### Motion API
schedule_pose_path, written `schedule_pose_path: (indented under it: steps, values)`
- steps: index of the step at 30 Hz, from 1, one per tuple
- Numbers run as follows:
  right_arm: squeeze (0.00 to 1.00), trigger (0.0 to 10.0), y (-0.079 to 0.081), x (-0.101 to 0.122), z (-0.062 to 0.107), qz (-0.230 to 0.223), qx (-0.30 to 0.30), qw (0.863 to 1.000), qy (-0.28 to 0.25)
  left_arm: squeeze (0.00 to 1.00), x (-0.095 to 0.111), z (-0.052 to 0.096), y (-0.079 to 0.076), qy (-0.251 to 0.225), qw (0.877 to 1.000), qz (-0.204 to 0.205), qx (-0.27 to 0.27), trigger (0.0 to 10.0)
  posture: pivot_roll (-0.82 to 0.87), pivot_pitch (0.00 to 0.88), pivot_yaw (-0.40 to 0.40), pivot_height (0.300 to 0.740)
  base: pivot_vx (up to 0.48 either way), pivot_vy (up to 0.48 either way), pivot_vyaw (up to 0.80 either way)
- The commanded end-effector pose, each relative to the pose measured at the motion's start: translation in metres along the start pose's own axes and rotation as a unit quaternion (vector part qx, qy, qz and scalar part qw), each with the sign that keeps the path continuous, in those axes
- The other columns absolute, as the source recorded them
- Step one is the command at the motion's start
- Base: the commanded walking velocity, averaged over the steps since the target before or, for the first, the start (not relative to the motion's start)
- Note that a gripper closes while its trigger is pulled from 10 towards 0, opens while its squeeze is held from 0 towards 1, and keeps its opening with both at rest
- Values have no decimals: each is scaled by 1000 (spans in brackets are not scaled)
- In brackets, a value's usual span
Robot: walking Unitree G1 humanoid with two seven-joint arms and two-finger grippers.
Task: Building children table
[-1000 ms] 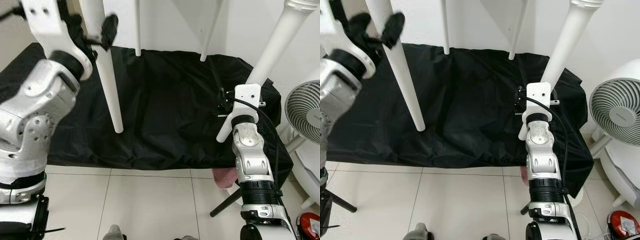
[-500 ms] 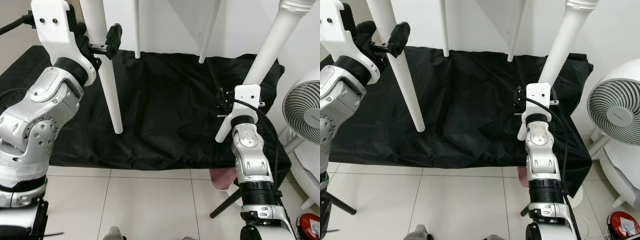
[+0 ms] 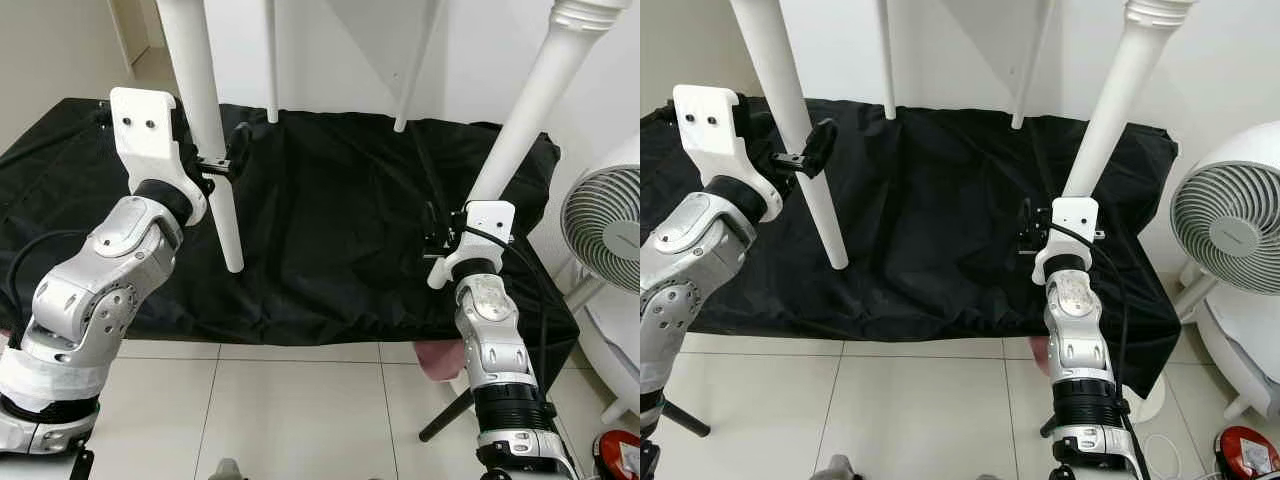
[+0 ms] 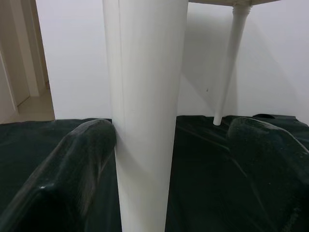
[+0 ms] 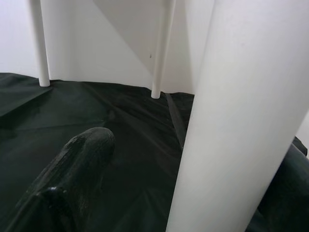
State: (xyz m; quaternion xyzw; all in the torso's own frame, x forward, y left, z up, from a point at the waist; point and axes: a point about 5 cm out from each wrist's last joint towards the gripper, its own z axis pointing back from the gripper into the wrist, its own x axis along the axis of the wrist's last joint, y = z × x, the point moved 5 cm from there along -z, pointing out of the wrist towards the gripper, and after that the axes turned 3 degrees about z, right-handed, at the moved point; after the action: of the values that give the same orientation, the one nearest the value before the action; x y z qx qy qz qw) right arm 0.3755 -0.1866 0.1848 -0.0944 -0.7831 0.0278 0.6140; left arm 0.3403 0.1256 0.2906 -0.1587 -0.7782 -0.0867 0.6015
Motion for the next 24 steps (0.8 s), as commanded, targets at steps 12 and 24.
schedule_pose_path:
  steps: [12, 24]
  values:
    - [0, 10000, -1, 0, 0, -1, -1, 1000, 0, 0, 2, 3, -29, 1, 991, -6, -133, 10000, 64, 73, -32, 740, 0, 0, 0]
    - [0, 10000, -1, 0, 0, -1, -1, 1000, 0, 0, 2, 3, -29, 1, 991, -6, -133, 10000, 64, 73, -32, 740, 0, 0, 0]
